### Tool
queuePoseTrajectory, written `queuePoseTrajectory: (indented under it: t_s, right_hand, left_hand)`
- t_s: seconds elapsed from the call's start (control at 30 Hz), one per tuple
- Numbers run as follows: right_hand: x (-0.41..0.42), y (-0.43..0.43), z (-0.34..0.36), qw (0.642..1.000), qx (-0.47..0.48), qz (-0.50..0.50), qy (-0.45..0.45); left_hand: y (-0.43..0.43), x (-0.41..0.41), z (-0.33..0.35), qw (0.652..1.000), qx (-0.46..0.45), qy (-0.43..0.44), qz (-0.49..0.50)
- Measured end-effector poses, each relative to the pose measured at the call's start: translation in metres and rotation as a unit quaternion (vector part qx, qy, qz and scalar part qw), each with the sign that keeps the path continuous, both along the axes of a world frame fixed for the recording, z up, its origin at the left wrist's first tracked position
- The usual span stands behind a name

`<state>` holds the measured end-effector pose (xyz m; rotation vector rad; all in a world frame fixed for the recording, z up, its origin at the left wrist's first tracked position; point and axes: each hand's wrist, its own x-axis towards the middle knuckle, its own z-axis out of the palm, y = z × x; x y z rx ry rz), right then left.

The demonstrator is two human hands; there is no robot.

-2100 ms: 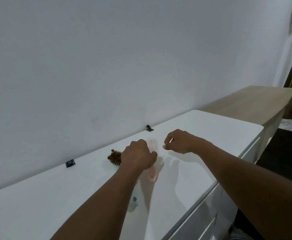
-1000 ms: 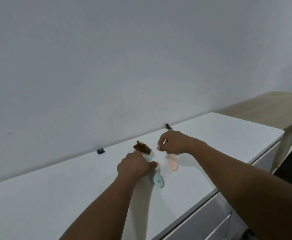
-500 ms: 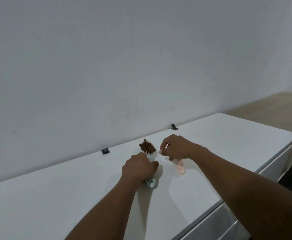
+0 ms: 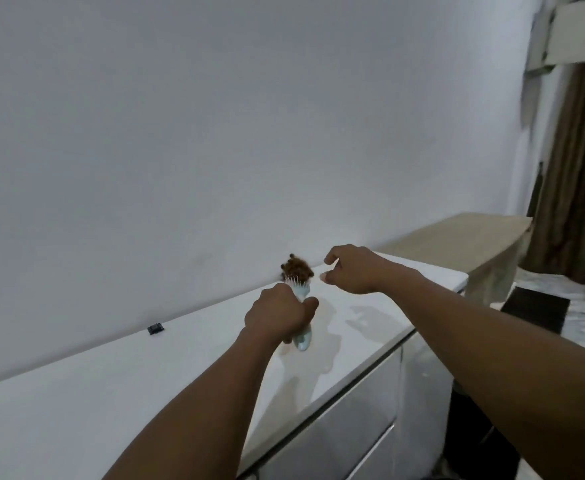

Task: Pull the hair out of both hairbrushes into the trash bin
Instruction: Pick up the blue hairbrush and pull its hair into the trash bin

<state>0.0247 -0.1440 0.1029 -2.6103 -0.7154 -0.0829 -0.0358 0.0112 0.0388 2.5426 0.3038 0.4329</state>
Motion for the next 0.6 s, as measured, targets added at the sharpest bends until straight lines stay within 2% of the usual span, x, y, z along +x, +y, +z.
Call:
queuePoseTrajectory:
  t_s: [0.33, 0.6]
  right_hand:
    - [-0.045, -0.141, 0.035, 0.992, 0.040, -0.120, -0.001]
    - [-0.048, -0.230, 0.005, 0.976, 0.073, -0.203, 0.033]
  left_hand:
    - [-0.130, -0.017, 0.024, 0.992, 0.013, -0.026, -0.124]
    - [-0.207, -0.005, -0.001, 0.985, 0.038, -0.008, -0.169]
